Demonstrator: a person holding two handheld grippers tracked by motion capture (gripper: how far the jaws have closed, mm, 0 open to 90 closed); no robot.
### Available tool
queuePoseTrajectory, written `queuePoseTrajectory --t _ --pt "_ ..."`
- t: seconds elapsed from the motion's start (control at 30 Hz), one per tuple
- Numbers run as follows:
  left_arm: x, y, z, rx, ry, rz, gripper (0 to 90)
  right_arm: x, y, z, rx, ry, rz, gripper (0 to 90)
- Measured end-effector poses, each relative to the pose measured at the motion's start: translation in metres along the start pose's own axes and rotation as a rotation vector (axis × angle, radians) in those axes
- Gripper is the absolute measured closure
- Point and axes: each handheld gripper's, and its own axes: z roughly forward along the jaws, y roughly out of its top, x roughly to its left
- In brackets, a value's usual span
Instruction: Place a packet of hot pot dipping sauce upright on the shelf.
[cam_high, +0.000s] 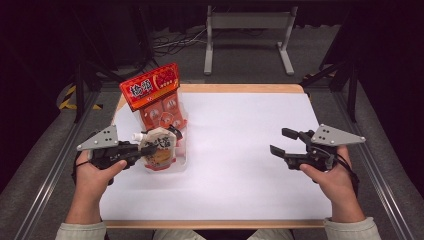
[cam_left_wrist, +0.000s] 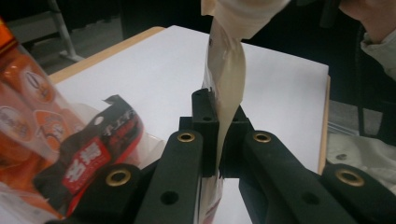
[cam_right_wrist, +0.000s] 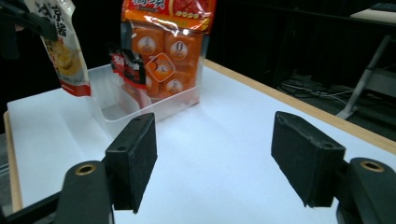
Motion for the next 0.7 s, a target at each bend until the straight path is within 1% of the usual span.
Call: queuePoseTrajectory --t 0.1,0.13,0.17,0.2,0.37,0.4,0.47,0.53,0.7 --pt "0.002 0.0 0.0 -0.009 -0.001 -0.011 87.9 -0.006 -0.002 -0.006 -0.003 -0.021 0.011 31.8" --pt "0.004 -0.001 0.001 -0.025 -0.004 -0.015 87.9 -0.008 -0.003 -0.007 -0.004 -0.027 0.019 31.8" --pt "0.004 -0.001 0.001 -0.028 0.001 -0.016 87.9 -0.009 -0.004 -0.008 -0.003 -0.032 0.023 31.8" --pt "0.005 0.0 0.002 -0.034 0.006 -0.028 87.9 -0.01 -0.005 -0.009 -0.003 -0.036 0.025 31.8" --pt "0.008 0.0 0.004 -0.057 0.022 -0.031 88.0 -0.015 -0.009 -0.009 0.004 -0.052 0.04 31.5" --pt "0.009 0.001 0.005 -0.065 0.033 -0.03 88.0 -0.016 -0.01 -0.009 0.005 -0.055 0.043 31.5" --pt "0.009 0.0 0.006 -0.079 0.046 -0.046 88.0 -0.019 -0.012 -0.009 0.008 -0.066 0.049 31.4" --pt "0.011 0.0 0.006 -0.099 0.064 -0.053 88.1 -0.021 -0.014 -0.009 0.01 -0.076 0.055 31.3" --pt "0.014 -0.002 0.007 -0.136 0.104 -0.06 88.2 -0.026 -0.018 -0.01 0.011 -0.091 0.067 30.9"
